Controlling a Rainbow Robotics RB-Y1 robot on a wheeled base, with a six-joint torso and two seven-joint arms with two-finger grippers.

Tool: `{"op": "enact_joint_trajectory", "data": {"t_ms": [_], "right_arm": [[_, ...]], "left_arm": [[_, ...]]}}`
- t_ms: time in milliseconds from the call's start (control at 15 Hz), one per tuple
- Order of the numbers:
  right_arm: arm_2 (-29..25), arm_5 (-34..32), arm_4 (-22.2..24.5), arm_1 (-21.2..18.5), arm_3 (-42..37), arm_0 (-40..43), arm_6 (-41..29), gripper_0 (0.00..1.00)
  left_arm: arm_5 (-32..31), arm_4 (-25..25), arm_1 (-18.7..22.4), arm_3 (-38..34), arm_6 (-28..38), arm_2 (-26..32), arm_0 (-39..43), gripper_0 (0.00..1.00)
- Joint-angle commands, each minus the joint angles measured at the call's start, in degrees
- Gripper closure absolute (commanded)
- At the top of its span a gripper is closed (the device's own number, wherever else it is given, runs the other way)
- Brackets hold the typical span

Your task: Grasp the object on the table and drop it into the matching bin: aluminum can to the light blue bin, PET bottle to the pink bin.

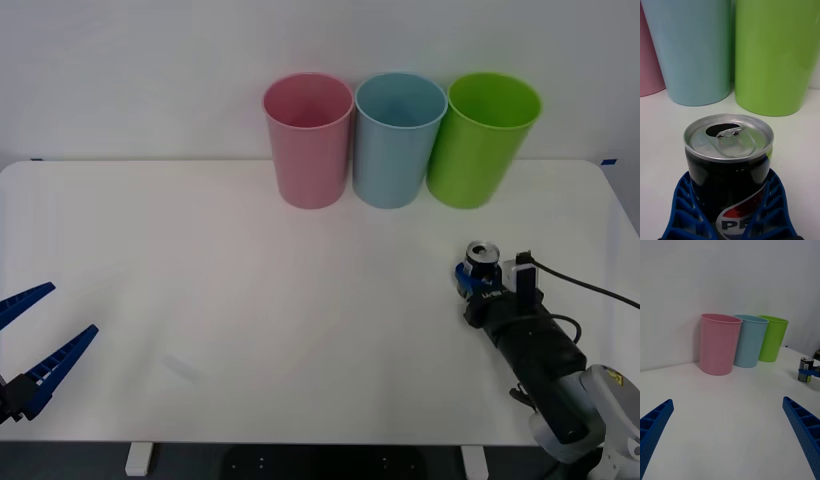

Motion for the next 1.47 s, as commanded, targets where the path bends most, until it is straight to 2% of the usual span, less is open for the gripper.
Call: {"op": "enact_joint_trajectory", "data": {"t_ms": [67, 467, 667, 933, 1200, 1467], "right_arm": [[0.02, -1.17, -0.58, 0.03, -1.50, 0.45, 0.02, 1.00], [-0.07, -6.09, -0.76, -0.50, -6.07, 2.56, -1.47, 1.00], [-0.07, -8.73, -1.02, -1.82, -9.23, 3.35, -4.55, 1.00], [-0.07, -12.07, 2.85, -4.02, -18.46, 4.58, -15.27, 1.00], [-0.07, -12.07, 7.42, -6.21, -26.64, 4.49, -27.49, 1.00], [-0.33, -11.81, 9.26, -9.73, -29.10, 1.24, -37.25, 1.00]], "left_arm": [[0.00, 0.00, 0.00, 0.00, 0.00, 0.00, 0.00, 0.00], [0.00, 0.00, 0.00, 0.00, 0.00, 0.00, 0.00, 0.00], [0.00, 0.00, 0.00, 0.00, 0.00, 0.00, 0.00, 0.00], [0.00, 0.00, 0.00, 0.00, 0.00, 0.00, 0.00, 0.00], [0.00, 0.00, 0.00, 0.00, 0.00, 0.00, 0.00, 0.00], [0.00, 0.00, 0.00, 0.00, 0.00, 0.00, 0.00, 0.00]]}}
